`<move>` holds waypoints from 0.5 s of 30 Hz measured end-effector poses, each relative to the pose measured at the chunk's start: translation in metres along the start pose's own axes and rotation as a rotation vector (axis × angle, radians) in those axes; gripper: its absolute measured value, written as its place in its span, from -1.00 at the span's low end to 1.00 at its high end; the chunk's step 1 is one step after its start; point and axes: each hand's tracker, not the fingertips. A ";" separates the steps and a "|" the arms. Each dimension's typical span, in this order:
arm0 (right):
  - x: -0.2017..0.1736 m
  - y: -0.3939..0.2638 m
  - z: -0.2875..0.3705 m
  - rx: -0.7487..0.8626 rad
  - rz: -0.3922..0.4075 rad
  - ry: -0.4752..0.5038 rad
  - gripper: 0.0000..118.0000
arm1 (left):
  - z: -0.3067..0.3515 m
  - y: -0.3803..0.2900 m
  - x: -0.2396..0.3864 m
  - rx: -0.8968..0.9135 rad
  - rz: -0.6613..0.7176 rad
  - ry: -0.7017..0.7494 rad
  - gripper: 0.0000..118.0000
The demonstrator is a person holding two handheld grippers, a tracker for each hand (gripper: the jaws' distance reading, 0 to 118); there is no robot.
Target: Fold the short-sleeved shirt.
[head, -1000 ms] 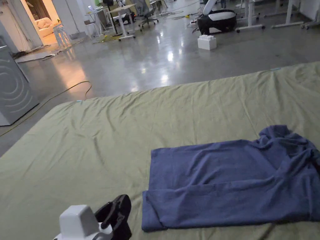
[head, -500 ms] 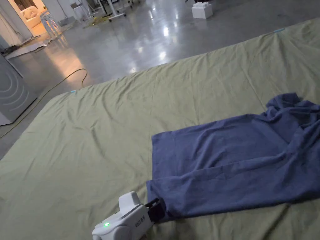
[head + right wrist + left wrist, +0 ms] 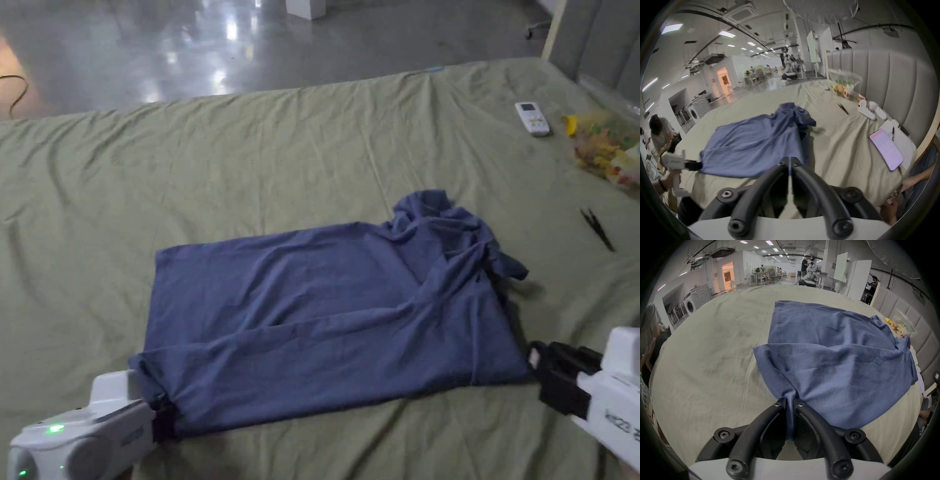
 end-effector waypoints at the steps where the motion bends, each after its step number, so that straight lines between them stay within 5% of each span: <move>1: 0.015 -0.004 -0.023 -0.015 -0.046 0.016 0.15 | 0.000 0.000 -0.002 -0.002 0.006 -0.008 -0.84; 2: 0.016 -0.004 -0.039 -0.055 -0.066 0.008 0.31 | 0.002 0.001 -0.005 -0.005 0.017 -0.017 -0.84; 6: 0.024 -0.014 -0.085 -0.173 -0.056 -0.036 0.18 | 0.000 0.004 -0.007 -0.024 0.037 -0.029 -0.84; 7: 0.023 -0.016 -0.093 -0.185 -0.047 -0.043 0.08 | 0.000 0.004 -0.007 -0.028 0.033 -0.026 -0.84; 9: 0.017 -0.020 -0.103 -0.196 -0.028 -0.058 -0.55 | 0.001 0.005 -0.007 -0.031 0.027 -0.026 -0.84; 10: 0.011 -0.021 -0.101 -0.182 0.022 -0.080 -0.67 | 0.000 0.004 -0.008 -0.031 0.026 -0.027 -0.84; 15: -0.007 -0.011 -0.087 -0.148 0.164 -0.063 -0.84 | 0.005 0.019 -0.022 -0.084 0.020 -0.104 -0.87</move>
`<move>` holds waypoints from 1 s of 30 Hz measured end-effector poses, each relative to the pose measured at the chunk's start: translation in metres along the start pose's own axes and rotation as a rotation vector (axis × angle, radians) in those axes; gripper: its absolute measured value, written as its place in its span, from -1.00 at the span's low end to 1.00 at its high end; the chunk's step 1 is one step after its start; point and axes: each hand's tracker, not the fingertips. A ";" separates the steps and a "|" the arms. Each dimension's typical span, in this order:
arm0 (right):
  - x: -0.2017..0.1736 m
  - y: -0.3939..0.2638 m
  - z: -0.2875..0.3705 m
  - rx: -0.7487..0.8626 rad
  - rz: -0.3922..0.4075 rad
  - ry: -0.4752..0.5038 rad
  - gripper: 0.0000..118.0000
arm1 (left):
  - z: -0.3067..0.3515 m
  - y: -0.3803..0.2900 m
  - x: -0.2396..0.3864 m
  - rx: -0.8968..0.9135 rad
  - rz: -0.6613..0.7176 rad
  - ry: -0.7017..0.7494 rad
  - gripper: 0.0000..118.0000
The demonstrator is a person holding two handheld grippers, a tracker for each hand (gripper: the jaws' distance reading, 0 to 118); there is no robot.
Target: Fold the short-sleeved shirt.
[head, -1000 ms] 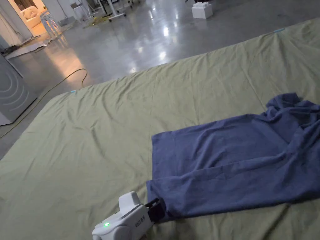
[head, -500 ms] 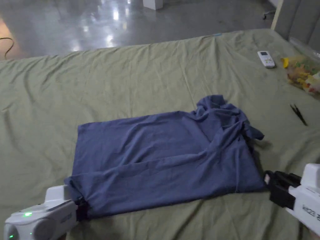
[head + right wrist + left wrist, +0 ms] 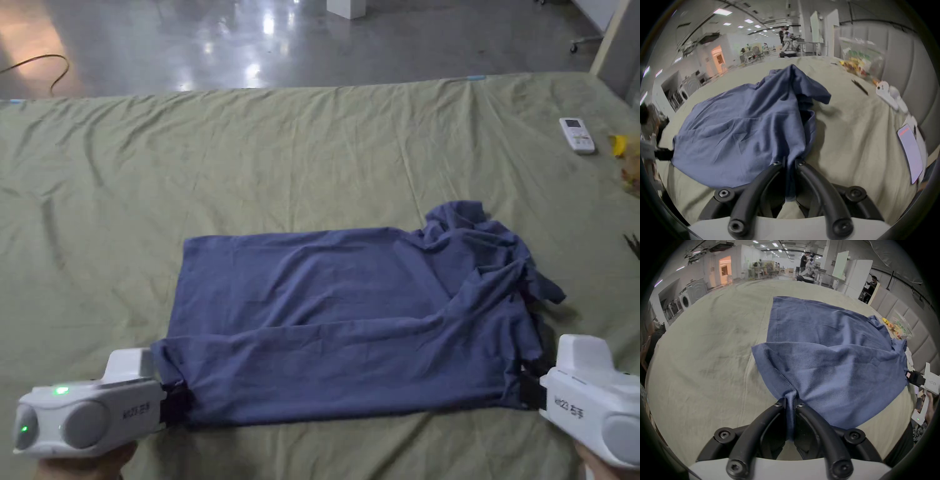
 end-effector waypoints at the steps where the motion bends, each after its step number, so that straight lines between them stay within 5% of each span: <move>1: 0.002 0.003 0.009 0.011 -0.010 -0.004 -0.85 | 0.010 0.004 -0.006 0.028 0.041 -0.027 -0.88; 7: 0.007 0.016 0.067 0.113 -0.033 -0.085 -0.85 | 0.086 0.001 -0.020 0.255 0.132 -0.059 -0.88; 18: 0.007 -0.067 0.139 0.024 -0.001 -0.060 -0.85 | 0.134 -0.118 -0.019 0.137 0.035 -0.039 -0.88; 22: 0.005 -0.087 0.132 -0.019 0.019 -0.066 -0.84 | 0.122 -0.138 -0.027 0.162 0.107 -0.044 -0.86; 23: 0.006 -0.089 0.128 -0.044 0.007 -0.057 -0.75 | 0.119 -0.140 -0.029 0.170 0.129 -0.052 -0.73; 24: 0.006 -0.091 0.127 -0.073 -0.005 -0.024 -0.31 | 0.117 -0.139 -0.031 0.155 0.145 -0.056 -0.40; 27: 0.012 -0.096 0.133 -0.061 0.002 -0.020 0.09 | 0.126 -0.138 -0.031 0.198 0.093 0.025 -0.07; 28: 0.013 -0.094 0.141 -0.035 0.009 -0.019 0.27 | 0.135 -0.136 -0.031 0.226 0.070 0.035 0.18; 30: 0.015 -0.083 0.163 0.050 0.007 0.021 0.20 | 0.163 -0.129 -0.025 0.331 0.022 0.045 0.25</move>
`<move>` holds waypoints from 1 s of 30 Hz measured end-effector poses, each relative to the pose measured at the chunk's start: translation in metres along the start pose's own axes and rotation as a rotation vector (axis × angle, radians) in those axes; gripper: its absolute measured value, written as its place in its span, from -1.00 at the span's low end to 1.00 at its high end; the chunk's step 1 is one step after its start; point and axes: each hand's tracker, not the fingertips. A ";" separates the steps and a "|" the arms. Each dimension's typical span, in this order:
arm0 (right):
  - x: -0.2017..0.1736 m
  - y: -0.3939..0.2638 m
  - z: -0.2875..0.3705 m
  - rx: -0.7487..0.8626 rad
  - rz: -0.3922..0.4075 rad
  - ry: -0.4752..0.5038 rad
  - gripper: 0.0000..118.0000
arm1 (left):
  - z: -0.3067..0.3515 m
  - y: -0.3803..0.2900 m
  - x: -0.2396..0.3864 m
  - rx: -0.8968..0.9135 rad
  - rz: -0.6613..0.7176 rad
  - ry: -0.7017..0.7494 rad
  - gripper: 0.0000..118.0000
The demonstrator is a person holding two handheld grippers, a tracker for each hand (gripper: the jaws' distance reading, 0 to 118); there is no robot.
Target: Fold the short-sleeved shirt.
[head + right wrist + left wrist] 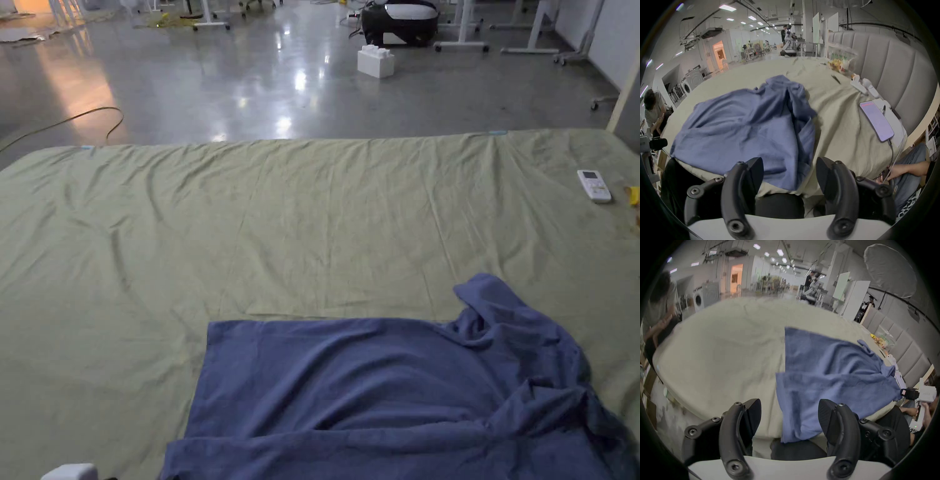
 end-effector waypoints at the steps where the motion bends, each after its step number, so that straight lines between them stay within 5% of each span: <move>1: -0.002 0.008 0.011 0.047 -0.007 0.006 0.20 | 0.013 0.008 0.005 0.045 -0.023 0.004 0.25; 7: -0.024 0.057 0.094 0.371 -0.077 0.085 0.20 | 0.127 0.055 0.049 0.390 -0.149 -0.011 0.25; 11: -0.046 0.071 0.139 0.535 -0.047 0.132 0.20 | 0.178 0.066 0.076 0.603 -0.188 0.032 0.25; 17: -0.069 0.076 0.163 0.585 0.025 0.160 0.02 | 0.191 0.070 0.105 0.634 -0.209 0.094 0.22; 19: -0.071 0.075 0.165 0.585 0.025 0.172 -0.30 | 0.189 0.065 0.109 0.624 -0.233 0.101 -0.01; 21: -0.070 0.073 0.162 0.582 0.019 0.206 -0.70 | 0.188 0.062 0.111 0.612 -0.238 0.052 -0.63; 22: -0.072 0.073 0.162 0.573 0.016 0.204 -0.80 | 0.188 0.060 0.111 0.609 -0.225 0.034 -0.79; 24: -0.074 0.069 0.160 0.569 0.030 0.202 -0.97 | 0.188 0.059 0.110 0.600 -0.186 0.002 -0.98; 30: -0.080 0.067 0.157 0.547 0.071 0.165 -1.00 | 0.185 0.056 0.109 0.553 -0.182 -0.009 -1.00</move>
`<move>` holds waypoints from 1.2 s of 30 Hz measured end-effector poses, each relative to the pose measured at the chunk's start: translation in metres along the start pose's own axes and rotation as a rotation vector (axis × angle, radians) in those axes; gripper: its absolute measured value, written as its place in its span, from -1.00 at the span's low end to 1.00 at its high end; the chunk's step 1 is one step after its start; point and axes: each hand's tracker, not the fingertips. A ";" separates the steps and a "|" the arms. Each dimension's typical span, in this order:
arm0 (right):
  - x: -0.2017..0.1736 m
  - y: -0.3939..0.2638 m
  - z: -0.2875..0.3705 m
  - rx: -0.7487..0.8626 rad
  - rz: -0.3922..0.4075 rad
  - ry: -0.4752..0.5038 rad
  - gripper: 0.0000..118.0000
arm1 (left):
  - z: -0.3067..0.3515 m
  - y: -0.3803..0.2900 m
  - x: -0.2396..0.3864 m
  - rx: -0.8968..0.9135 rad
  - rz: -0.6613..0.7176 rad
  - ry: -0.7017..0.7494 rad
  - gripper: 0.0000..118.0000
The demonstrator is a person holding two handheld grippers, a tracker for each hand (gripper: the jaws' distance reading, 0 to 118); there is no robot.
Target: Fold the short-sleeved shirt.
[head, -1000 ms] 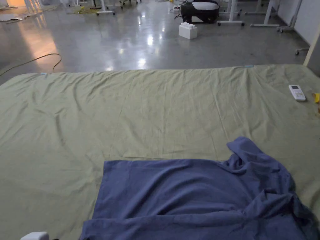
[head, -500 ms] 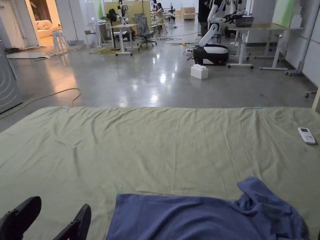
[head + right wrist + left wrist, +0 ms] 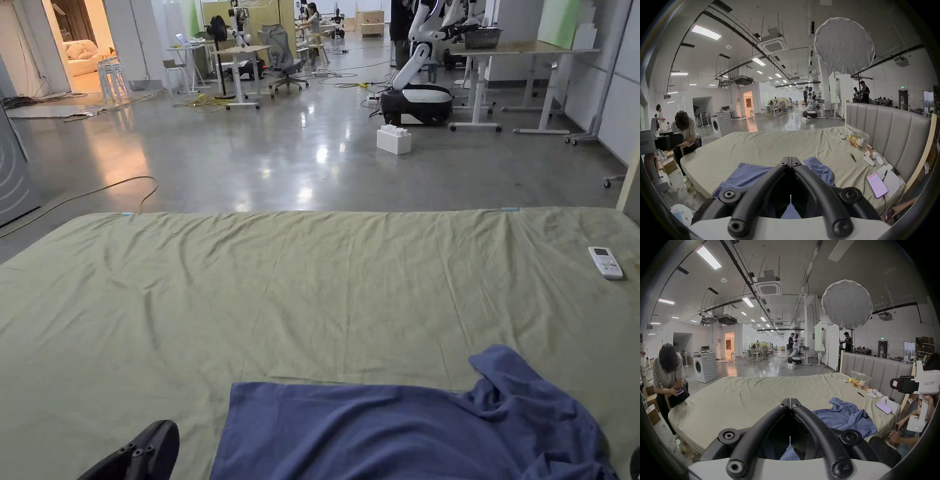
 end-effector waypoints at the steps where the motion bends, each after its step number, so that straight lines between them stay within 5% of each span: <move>1: 0.000 -0.001 0.000 -0.004 -0.004 0.003 -1.00 | -0.001 0.000 -0.001 -0.003 -0.006 -0.006 -1.00; 9: 0.001 -0.003 -0.013 -0.012 -0.028 0.007 -1.00 | -0.036 -0.002 -0.014 -0.063 0.029 -0.020 -1.00; 14: 0.002 -0.014 -0.028 -0.067 -0.046 0.006 -1.00 | -0.126 -0.032 -0.044 -0.189 0.112 -0.039 -0.92; 18: 0.009 -0.029 -0.040 -0.150 -0.057 -0.017 -1.00 | -0.230 -0.067 -0.069 -0.473 0.191 -0.061 0.35; 19: 0.011 -0.033 -0.044 -0.168 -0.058 -0.024 -1.00 | -0.251 -0.076 -0.071 -0.495 0.195 -0.032 0.37; 27: 0.034 -0.061 -0.073 -0.298 -0.122 -0.065 -1.00 | -0.405 -0.143 -0.088 -0.681 0.155 -0.001 0.36; 33: 0.045 -0.070 -0.082 -0.348 -0.120 -0.094 -1.00 | -0.450 -0.179 -0.086 -0.806 0.159 0.094 0.16; 34: 0.046 -0.072 -0.081 -0.354 -0.118 -0.097 -1.00 | -0.451 -0.182 -0.083 -0.825 0.138 0.105 -0.02; 36: 0.048 -0.073 -0.083 -0.364 -0.109 -0.108 -1.00 | -0.449 -0.185 -0.071 -0.813 0.099 0.093 -0.69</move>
